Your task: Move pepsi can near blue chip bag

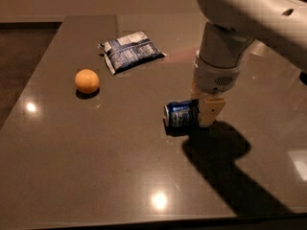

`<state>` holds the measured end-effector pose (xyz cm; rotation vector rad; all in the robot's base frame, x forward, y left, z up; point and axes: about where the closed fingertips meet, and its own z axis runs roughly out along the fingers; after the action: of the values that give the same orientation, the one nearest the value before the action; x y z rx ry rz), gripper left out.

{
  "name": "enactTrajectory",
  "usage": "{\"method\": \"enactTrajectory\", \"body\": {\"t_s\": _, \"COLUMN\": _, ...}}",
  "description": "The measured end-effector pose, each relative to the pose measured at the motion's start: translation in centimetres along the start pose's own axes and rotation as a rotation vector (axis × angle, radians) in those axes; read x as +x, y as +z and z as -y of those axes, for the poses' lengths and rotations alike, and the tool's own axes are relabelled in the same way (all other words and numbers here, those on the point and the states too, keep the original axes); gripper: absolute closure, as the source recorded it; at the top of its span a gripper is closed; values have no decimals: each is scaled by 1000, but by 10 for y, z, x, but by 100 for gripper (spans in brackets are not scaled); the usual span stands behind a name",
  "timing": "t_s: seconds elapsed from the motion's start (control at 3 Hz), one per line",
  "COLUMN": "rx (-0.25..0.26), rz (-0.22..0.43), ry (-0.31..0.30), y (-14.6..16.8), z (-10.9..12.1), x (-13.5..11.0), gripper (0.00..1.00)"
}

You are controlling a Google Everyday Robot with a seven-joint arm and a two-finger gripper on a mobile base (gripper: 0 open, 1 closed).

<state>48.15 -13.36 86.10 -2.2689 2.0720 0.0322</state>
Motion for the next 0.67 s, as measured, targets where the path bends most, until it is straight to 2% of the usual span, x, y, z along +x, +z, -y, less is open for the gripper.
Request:
{"method": "enactTrajectory", "body": {"t_s": 0.33, "rx": -8, "rz": 14, "ry": 26, "y": -9, "z": 13, "x": -4, "gripper": 91}}
{"method": "enactTrajectory", "body": {"t_s": 0.67, "rx": -4, "rz": 20, "ry": 26, "y": -17, "z": 29, "x": -15, "gripper": 100}}
